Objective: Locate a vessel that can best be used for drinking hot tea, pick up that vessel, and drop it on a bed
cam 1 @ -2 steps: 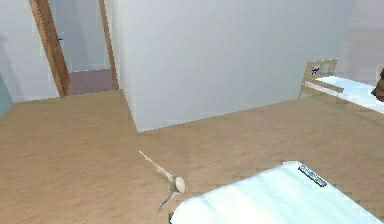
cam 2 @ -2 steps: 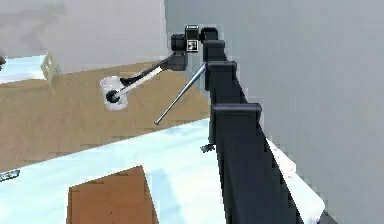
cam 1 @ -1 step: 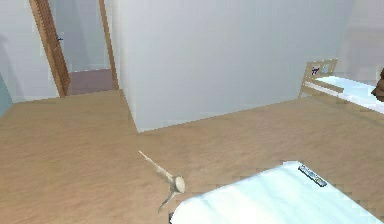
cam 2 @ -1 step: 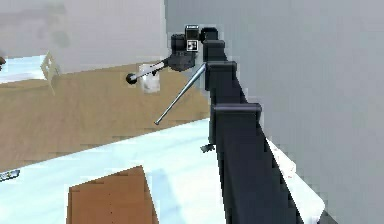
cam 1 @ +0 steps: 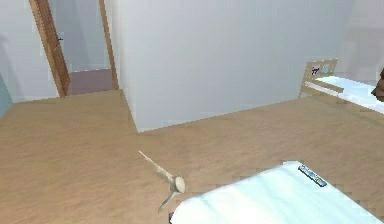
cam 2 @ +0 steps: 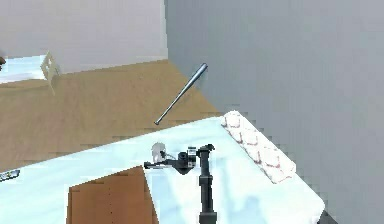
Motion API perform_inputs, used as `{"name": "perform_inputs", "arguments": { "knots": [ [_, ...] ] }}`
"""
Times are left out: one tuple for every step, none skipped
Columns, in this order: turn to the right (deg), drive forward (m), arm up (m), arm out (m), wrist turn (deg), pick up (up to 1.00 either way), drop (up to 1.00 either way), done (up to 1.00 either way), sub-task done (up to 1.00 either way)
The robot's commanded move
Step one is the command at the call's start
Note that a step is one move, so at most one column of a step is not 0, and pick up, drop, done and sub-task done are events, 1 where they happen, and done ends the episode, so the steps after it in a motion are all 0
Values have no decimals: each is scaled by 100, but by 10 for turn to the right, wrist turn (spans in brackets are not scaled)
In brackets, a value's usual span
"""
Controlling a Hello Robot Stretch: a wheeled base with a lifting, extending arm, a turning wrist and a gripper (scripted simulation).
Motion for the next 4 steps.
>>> {"name": "perform_inputs", "arguments": {
  "knots": [
    [0,0,-32,0,0,0,0,0,0],
    [0,0,0,0,0,0,100,0,0],
    [0,0,10,0,0,0,0,0,0],
    [0,0,0,-8,0,0,0,0,0]
  ]
}}
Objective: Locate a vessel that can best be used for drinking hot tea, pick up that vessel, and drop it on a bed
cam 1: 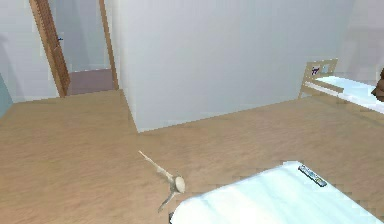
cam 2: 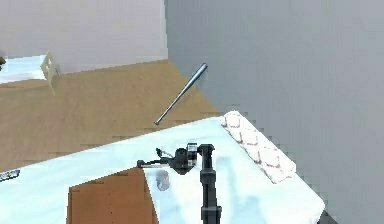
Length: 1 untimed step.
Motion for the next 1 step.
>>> {"name": "perform_inputs", "arguments": {
  "knots": [
    [0,0,0,0,0,0,0,100,0]
  ]
}}
